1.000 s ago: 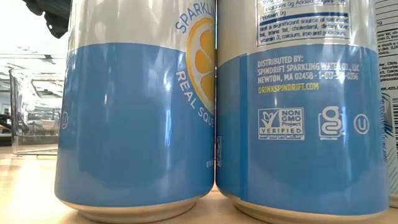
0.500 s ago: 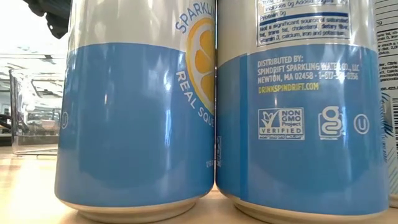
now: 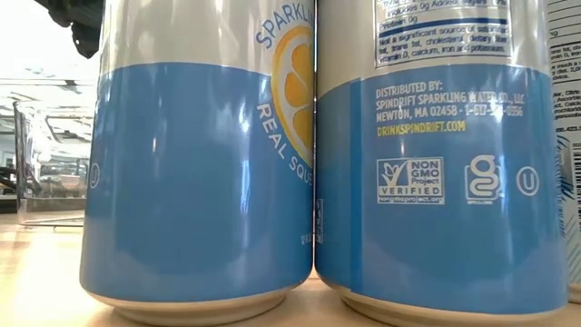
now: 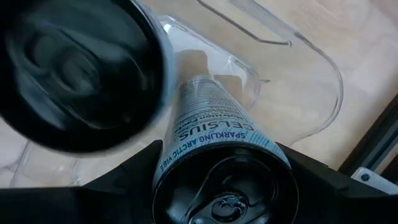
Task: Sort soda cans
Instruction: Put the top white soda can into the right transparent bin
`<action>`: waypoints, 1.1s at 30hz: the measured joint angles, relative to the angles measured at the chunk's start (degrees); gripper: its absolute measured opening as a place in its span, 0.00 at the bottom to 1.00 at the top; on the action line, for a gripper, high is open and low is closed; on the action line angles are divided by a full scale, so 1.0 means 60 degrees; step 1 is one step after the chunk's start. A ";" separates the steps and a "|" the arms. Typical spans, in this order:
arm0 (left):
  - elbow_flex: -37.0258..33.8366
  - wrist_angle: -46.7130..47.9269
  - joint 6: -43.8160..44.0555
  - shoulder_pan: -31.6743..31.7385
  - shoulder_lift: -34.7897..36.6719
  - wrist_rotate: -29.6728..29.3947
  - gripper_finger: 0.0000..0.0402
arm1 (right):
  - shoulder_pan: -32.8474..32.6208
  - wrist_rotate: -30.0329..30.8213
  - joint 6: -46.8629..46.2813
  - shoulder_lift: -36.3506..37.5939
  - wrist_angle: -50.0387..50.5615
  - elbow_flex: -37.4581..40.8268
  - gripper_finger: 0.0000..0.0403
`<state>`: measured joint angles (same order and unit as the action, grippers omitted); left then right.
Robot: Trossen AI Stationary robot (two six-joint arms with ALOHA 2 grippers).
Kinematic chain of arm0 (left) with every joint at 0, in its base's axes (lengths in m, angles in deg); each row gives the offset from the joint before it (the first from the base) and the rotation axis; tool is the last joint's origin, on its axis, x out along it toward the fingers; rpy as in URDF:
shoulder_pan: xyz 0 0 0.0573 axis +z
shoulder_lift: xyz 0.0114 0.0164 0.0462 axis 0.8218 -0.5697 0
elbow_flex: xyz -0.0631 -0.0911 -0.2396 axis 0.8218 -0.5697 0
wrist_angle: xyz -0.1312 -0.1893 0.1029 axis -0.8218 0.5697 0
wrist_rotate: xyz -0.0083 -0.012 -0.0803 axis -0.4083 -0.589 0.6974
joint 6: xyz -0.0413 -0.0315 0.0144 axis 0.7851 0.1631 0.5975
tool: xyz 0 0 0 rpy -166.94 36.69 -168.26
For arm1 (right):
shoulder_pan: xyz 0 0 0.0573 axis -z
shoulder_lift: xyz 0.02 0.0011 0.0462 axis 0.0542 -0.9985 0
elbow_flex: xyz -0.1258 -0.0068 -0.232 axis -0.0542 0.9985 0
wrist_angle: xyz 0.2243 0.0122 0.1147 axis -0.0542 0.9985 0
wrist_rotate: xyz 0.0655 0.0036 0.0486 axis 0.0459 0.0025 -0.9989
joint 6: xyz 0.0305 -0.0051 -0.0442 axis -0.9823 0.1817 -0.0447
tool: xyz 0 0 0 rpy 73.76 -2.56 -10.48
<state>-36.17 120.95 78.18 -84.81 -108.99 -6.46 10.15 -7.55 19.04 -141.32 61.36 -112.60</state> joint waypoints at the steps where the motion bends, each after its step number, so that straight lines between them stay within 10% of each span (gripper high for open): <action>1: 0.0000 0.0000 0.0000 0.0000 0.0000 0.0000 0.38 | 0.0032 -0.0010 0.0035 -0.0065 0.0009 -0.0004 0.61; 33: 0.0000 -0.0004 0.0002 -0.0007 0.0000 0.0007 0.38 | 0.0816 0.0275 0.0919 -0.0590 -0.0131 -0.0355 0.67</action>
<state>-36.17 120.93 78.20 -84.85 -108.99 -6.42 15.05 -5.90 24.55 -144.87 60.57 -114.73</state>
